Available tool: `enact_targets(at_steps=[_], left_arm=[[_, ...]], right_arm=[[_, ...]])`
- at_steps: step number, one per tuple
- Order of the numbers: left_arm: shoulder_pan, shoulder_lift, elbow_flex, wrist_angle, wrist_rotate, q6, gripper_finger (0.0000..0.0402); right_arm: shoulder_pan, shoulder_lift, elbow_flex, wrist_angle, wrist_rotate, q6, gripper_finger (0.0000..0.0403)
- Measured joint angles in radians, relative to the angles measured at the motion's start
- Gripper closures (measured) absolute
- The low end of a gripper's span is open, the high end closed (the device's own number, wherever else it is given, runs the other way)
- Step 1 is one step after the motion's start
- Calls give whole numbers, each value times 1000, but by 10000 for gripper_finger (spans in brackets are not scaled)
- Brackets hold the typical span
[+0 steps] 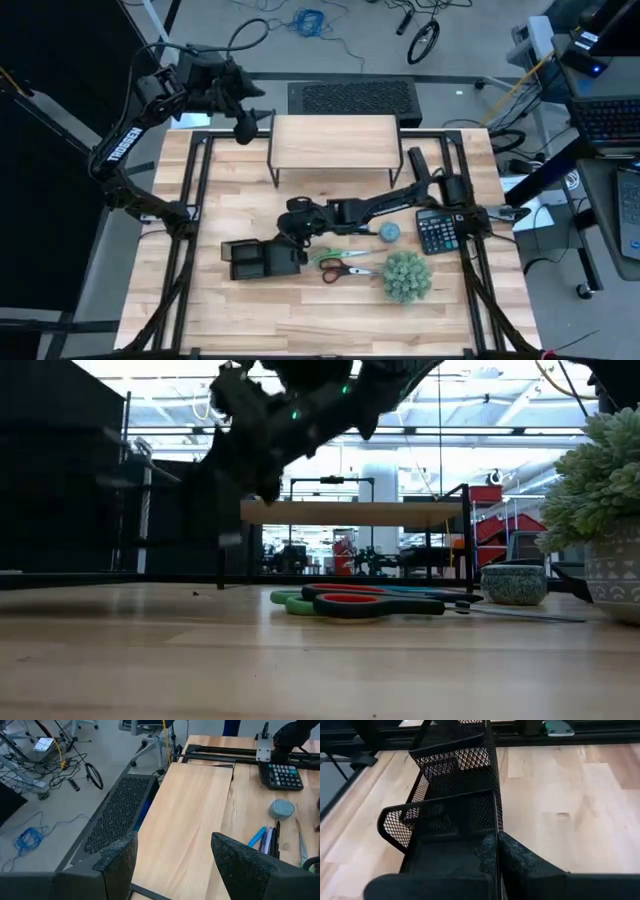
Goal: Pick and place office supplies into organizer
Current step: Remove the desk organizer from the shelf, then return to Home Position
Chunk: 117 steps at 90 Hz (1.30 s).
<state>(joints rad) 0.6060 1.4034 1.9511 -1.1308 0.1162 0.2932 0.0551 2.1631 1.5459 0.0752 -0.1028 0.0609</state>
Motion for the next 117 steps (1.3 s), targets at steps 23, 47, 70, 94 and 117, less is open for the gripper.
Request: enact_targets(at_steps=[23, 47, 70, 94, 117], left_arm=[[0, -7, 0, -6, 2, -1, 160], [0, -8, 0, -10, 4, -24, 160], [0, -11, 0, -12, 3, -24, 160], [0, -11, 0, -25, 3, -24, 160], [0, -11, 0, -30, 3, -24, 160]], right_arm=[[-1, 76, 1, 89, 71, -1, 403], [-1, 104, 1, 81, 79, 26, 403], [-1, 102, 1, 73, 72, 28, 367], [-1, -45, 1, -48, -47, -2, 287], [-6, -266, 1, -267, 2, -106, 301]])
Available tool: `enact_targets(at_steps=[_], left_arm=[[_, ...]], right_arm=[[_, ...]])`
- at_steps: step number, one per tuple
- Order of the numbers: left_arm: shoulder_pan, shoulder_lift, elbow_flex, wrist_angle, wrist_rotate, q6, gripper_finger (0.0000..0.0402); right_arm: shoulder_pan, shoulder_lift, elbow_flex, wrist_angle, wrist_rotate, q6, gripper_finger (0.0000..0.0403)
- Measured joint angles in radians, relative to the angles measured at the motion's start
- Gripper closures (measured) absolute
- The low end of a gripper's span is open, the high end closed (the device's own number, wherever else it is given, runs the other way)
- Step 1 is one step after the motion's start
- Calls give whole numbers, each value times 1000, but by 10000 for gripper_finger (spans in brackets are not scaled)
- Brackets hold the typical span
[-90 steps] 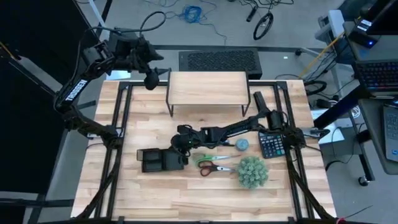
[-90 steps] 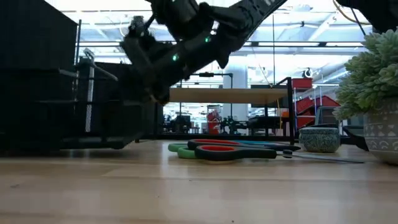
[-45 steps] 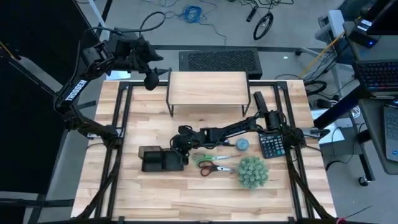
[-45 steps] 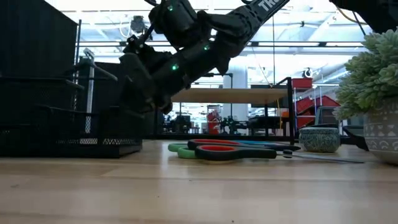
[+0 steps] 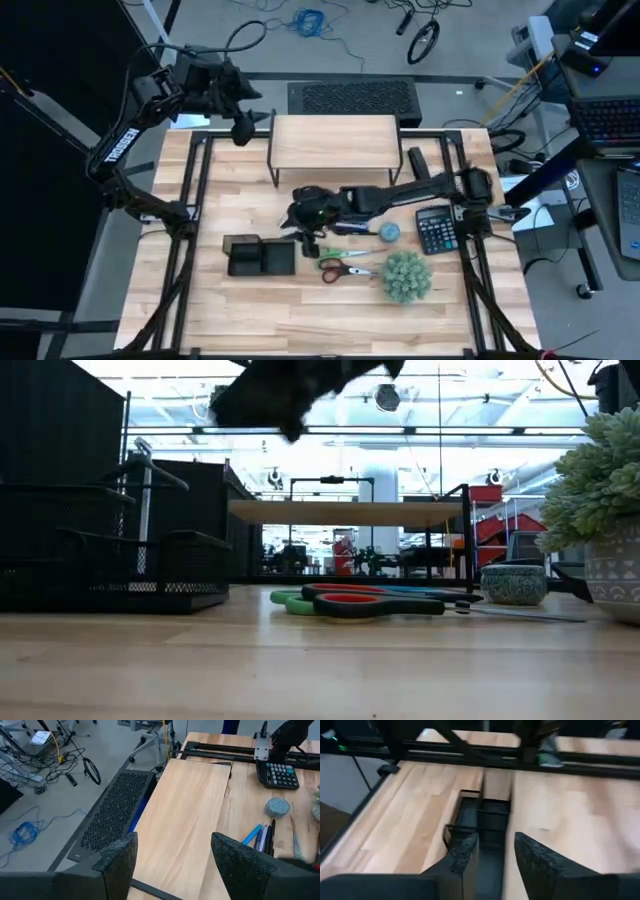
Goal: Pick and place office supplies into organizer
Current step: Return to Home Position
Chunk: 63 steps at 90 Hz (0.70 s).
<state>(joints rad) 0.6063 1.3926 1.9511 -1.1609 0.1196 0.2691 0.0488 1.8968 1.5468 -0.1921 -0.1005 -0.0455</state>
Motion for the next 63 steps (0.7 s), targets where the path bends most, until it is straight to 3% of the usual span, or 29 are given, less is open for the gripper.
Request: enact_targets(at_steps=[25, 50, 63], left_arm=[[0, 0, 0, 0, 0, 0, 160], [0, 0, 0, 0, 0, 5, 160], [0, 0, 0, -1, 0, 5, 160]], right_arm=[[-24, -210, 0, -273, 23, -45, 395], [-30, -345, 0, -451, 27, -29, 401], [-28, -428, -19, -516, 126, -10, 402]])
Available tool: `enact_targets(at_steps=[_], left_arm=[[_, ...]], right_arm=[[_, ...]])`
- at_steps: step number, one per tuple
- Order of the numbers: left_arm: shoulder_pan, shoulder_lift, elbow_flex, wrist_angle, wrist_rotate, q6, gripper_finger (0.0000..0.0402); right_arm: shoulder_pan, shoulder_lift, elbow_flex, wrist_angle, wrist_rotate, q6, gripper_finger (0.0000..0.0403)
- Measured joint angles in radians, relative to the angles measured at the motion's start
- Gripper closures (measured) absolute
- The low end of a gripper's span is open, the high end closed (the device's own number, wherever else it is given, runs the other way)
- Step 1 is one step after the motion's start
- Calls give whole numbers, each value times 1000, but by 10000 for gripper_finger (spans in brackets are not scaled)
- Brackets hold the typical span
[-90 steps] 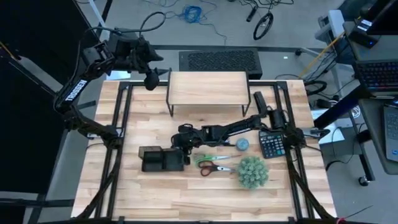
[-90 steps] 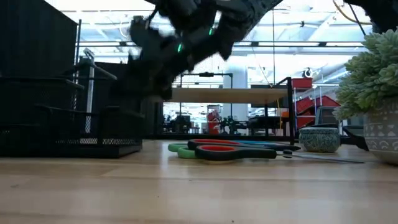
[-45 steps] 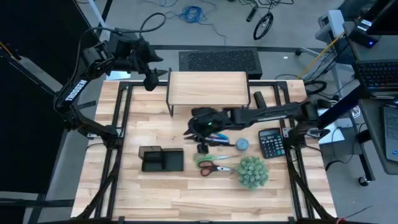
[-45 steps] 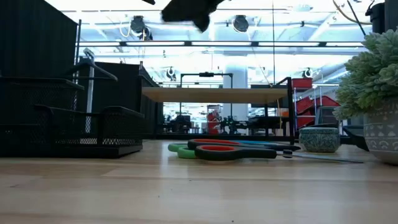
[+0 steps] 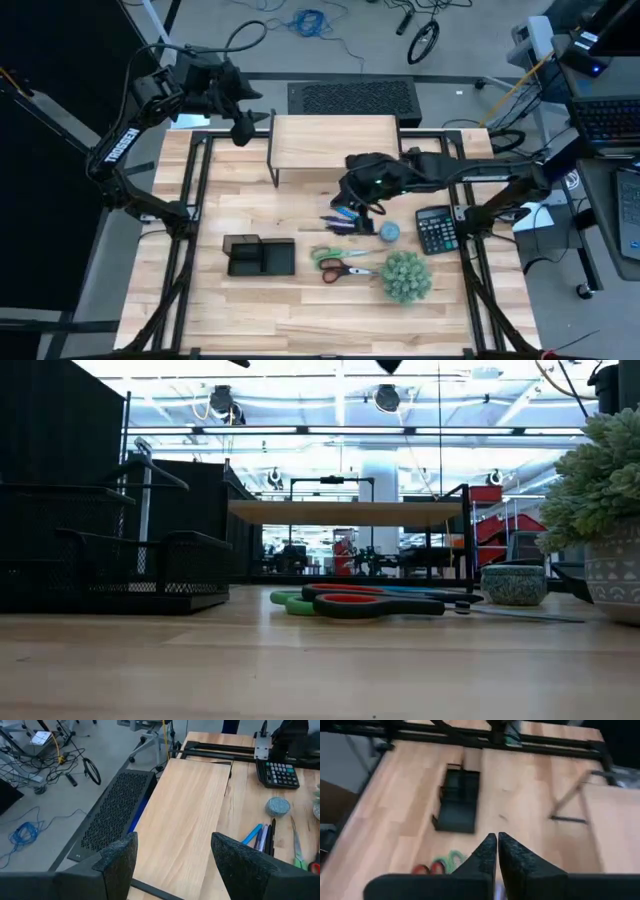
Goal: Pick and place office supplies into organizer
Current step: Return to Home Position
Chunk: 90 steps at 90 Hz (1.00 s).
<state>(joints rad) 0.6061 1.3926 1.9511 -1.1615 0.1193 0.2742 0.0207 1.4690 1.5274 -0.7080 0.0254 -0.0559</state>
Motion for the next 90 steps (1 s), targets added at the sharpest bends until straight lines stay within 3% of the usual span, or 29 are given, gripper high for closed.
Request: enact_targets(at_steps=[10, 21, 46, 67, 90], left_arm=[[0, -3, 0, -2, 3, 5, 160], [0, -28, -24, 14, 39, 24, 160], [0, -121, -230, 175, 224, 23, 160], [0, -238, -533, 397, 275, 2, 160], [-1, -346, -806, 610, 328, -39, 160]], right_arm=[[0, -123, -127, 68, 28, 25, 402], [1, -317, -377, 239, 29, 66, 402], [2, -745, -918, 603, 82, 219, 402], [2, -967, -1156, 743, 81, 207, 401], [0, -1052, -1321, 910, 82, 144, 401]])
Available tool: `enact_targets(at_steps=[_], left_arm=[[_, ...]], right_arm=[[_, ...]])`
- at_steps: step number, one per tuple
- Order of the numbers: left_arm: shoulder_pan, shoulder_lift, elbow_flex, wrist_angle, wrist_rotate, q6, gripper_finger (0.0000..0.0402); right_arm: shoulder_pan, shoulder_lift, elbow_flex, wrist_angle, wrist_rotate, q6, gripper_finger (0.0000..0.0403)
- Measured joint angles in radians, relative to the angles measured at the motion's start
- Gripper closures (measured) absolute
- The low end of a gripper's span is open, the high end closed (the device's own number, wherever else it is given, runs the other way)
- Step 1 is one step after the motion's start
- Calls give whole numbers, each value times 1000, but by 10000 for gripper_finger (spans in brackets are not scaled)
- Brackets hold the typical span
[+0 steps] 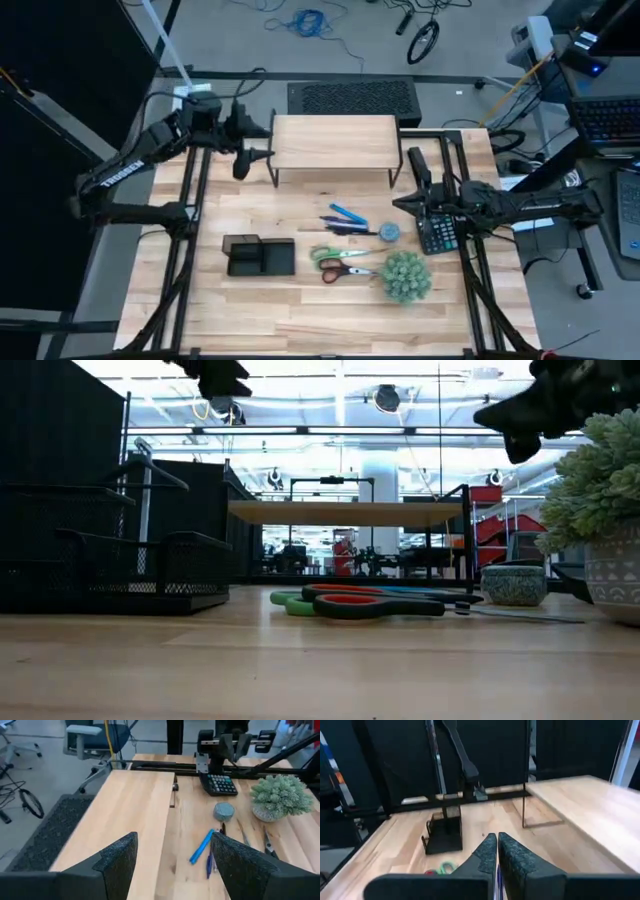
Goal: Pick and place office supplies into organizer
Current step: Return to Home Position
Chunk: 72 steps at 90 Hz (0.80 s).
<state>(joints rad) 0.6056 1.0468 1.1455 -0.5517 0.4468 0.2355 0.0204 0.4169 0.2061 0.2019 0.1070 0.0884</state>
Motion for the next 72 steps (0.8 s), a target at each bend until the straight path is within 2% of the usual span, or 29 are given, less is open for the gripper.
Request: enact_targets(at_steps=[20, 36, 51, 72], left_arm=[[0, -60, -165, 179, 33, -17, 160], [0, -76, -272, 305, 128, -37, 160], [-7, -79, -323, 325, 181, -39, 160], [-29, -79, -351, 359, 199, -38, 160]], right_arm=[[-1, -40, -75, 22, 7, 14, 401], [-1, -71, -112, 20, 62, 23, 401], [-1, -101, -165, 16, 101, 51, 401], [-1, -175, -194, -50, 74, 65, 401]])
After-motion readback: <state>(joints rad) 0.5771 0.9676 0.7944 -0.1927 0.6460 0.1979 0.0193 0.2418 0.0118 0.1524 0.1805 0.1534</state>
